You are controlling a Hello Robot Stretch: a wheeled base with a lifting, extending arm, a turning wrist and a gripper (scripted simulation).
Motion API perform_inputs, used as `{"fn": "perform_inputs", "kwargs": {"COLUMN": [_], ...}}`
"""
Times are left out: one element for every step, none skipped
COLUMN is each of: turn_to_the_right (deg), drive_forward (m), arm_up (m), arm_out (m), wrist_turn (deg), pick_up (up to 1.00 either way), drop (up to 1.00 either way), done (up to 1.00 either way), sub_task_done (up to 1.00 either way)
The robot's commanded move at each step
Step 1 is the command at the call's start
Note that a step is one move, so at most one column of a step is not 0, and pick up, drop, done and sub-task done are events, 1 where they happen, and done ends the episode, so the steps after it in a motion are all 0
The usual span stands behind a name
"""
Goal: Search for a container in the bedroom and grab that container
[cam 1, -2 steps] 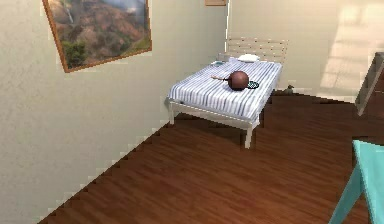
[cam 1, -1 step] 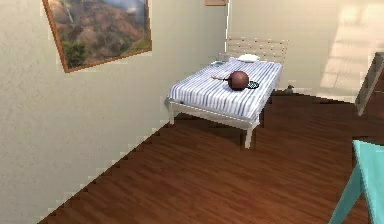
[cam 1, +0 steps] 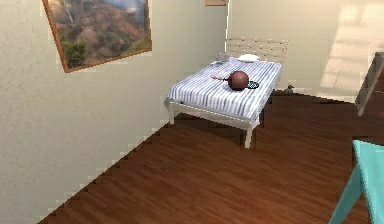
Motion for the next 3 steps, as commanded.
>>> {"fn": "perform_inputs", "kwargs": {"turn_to_the_right": [0.0, 0.0, 0.0], "drive_forward": [0.00, 0.00, 0.00], "arm_up": [0.00, 0.10, 0.00], "arm_out": [0.00, 0.00, 0.00], "wrist_turn": [0.0, 0.0, 0.0], "pick_up": [1.00, 0.00, 0.00], "drop": [0.00, 0.00, 0.00], "done": [0.00, 0.00, 1.00], "sub_task_done": [0.00, 0.00, 0.00]}}
